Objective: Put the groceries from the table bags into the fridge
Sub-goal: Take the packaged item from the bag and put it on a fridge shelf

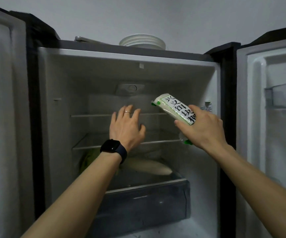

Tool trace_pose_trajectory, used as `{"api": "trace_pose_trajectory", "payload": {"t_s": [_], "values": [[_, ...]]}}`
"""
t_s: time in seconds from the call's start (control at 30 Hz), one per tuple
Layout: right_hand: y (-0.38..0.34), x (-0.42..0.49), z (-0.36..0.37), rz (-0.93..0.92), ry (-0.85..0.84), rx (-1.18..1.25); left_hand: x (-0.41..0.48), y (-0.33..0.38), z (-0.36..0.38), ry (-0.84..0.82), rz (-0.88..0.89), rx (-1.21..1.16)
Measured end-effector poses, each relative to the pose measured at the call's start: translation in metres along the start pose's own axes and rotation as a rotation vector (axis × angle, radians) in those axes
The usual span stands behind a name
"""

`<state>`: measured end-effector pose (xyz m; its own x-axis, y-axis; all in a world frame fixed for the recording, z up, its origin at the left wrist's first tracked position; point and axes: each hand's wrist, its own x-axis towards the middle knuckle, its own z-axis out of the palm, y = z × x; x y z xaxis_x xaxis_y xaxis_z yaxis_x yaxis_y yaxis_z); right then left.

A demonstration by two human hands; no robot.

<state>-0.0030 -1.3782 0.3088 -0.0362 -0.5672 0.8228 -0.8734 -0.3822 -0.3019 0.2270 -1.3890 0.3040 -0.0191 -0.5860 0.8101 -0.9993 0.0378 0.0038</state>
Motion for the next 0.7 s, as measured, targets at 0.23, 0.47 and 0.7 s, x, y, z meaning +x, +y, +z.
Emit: {"api": "trace_pose_trajectory", "payload": {"t_s": [0.23,0.47,0.7], "values": [[0.008,0.076,0.041,0.054,-0.056,-0.058,0.059,-0.011,0.027,-0.027,-0.034,0.059],[0.006,0.152,0.082,0.191,-0.203,-0.042,0.067,-0.032,0.074,-0.04,-0.077,0.113],[0.0,0.183,0.142,0.244,-0.335,0.021,0.071,-0.034,0.078,-0.029,-0.074,0.113]]}}
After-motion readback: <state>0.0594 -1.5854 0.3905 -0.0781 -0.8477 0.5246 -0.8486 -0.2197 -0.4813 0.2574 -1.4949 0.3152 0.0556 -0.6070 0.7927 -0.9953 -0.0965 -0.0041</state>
